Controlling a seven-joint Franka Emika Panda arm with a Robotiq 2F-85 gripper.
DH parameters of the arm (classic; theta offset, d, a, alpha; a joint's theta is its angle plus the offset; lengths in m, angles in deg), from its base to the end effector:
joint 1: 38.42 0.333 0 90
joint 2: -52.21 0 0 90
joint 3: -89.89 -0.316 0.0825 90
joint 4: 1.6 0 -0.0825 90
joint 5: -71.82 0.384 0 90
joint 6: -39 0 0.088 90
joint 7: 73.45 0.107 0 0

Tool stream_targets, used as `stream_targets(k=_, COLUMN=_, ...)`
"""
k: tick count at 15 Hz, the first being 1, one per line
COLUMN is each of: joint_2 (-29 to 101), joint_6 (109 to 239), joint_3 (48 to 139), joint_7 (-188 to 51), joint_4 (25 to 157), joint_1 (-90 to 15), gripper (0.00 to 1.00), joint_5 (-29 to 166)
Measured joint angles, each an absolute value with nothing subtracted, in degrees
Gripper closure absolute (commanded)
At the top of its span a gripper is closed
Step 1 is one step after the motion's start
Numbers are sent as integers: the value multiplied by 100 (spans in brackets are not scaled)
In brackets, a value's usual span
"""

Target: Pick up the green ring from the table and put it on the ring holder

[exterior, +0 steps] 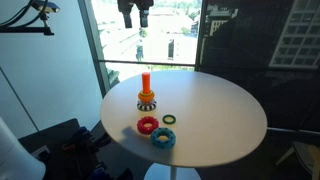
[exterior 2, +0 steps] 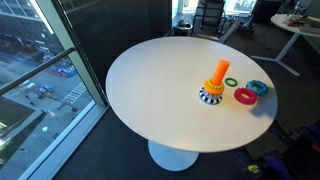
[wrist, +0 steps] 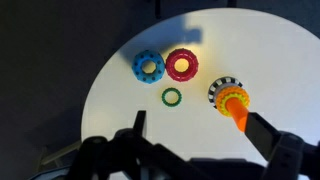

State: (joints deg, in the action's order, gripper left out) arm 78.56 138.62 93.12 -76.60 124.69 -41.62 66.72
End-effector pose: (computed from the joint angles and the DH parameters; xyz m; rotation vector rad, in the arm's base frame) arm 0.4100 -0.0576 0.5601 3.0790 -0.0557 -0.0170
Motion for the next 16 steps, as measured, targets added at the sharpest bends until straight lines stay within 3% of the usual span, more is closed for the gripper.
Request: stream_targets(k=16, joint_2=7305, joint_6=14180, joint_3=9380, joint_7=-7194, joint_4=12394, joint_1=-4333, gripper=0, joint_5=6672)
